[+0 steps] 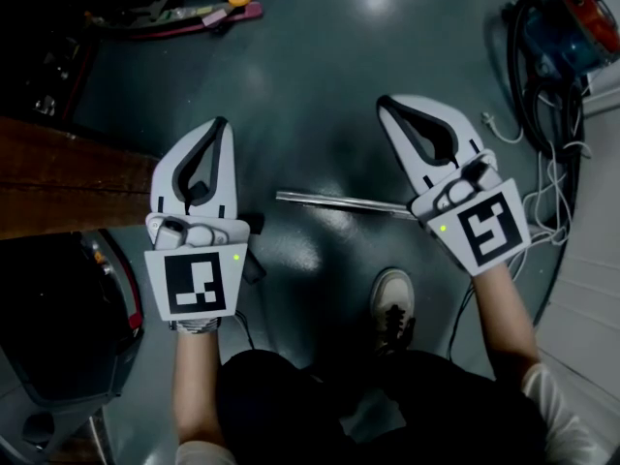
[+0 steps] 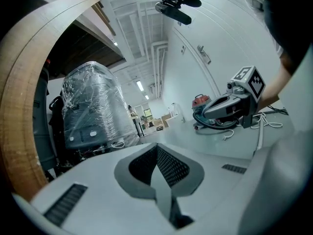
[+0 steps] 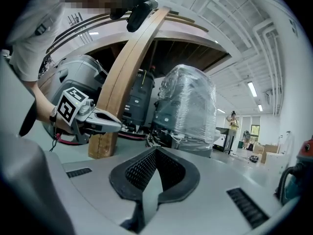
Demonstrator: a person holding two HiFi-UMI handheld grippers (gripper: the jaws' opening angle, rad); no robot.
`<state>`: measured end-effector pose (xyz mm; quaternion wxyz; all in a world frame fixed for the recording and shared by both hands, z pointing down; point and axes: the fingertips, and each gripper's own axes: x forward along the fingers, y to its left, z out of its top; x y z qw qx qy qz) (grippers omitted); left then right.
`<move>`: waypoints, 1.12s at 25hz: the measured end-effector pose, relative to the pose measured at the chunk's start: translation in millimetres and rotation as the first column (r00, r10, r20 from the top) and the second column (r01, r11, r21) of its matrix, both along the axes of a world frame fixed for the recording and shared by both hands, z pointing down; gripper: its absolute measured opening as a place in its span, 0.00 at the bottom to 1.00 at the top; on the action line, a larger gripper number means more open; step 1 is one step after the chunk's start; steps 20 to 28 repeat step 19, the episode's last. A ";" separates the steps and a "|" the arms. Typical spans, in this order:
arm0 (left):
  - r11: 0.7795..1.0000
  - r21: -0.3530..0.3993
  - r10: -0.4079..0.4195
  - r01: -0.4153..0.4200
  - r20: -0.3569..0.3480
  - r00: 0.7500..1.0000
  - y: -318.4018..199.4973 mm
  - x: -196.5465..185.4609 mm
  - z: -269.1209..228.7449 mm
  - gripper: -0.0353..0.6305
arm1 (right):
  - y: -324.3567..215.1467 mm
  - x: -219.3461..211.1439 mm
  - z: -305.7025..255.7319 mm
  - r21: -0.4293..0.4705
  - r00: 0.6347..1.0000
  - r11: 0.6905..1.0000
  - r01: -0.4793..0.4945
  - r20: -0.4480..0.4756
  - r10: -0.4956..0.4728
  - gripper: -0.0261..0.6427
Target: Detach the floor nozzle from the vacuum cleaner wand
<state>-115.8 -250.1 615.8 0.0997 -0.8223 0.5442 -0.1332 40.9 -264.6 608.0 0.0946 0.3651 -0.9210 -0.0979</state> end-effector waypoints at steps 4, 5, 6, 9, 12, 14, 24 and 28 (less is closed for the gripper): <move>1.000 -0.021 -0.002 0.002 -0.004 1.000 2.2 0.8 7.0 0.06 | -0.2 1.8 3.7 -0.018 1.000 1.000 -0.005 0.005 0.005 0.08; 1.000 -0.023 -0.001 0.000 -0.005 1.000 2.4 1.1 7.9 0.06 | -0.6 2.3 3.8 -0.021 1.000 1.000 -0.006 0.008 0.006 0.08; 1.000 -0.024 0.002 -0.002 -0.007 1.000 2.4 1.7 8.8 0.06 | -1.1 2.4 3.9 -0.022 1.000 1.000 -0.006 0.009 0.006 0.08; 0.999 -0.032 0.009 -0.009 -0.006 1.000 1.9 3.1 12.5 0.06 | -2.2 0.5 5.6 -0.025 1.000 1.000 -0.002 0.006 0.002 0.08; 0.999 -0.042 0.011 -0.011 -0.006 1.000 1.4 4.3 16.0 0.06 | -3.1 -0.4 8.3 -0.029 1.000 1.000 0.001 0.001 -0.001 0.08; 0.999 -0.047 0.012 -0.012 -0.007 1.000 1.2 4.6 18.6 0.06 | -3.9 -1.2 11.1 -0.033 1.000 0.999 0.003 -0.002 -0.003 0.08; 0.998 -0.065 0.018 -0.018 -0.002 1.000 -0.7 3.2 28.2 0.06 | -6.5 -4.7 21.2 -0.050 1.000 0.999 0.008 -0.011 -0.009 0.08; 0.998 -0.065 0.018 -0.018 -0.002 1.000 -0.7 3.2 28.2 0.06 | -6.5 -4.7 21.2 -0.050 1.000 0.999 0.008 -0.011 -0.009 0.08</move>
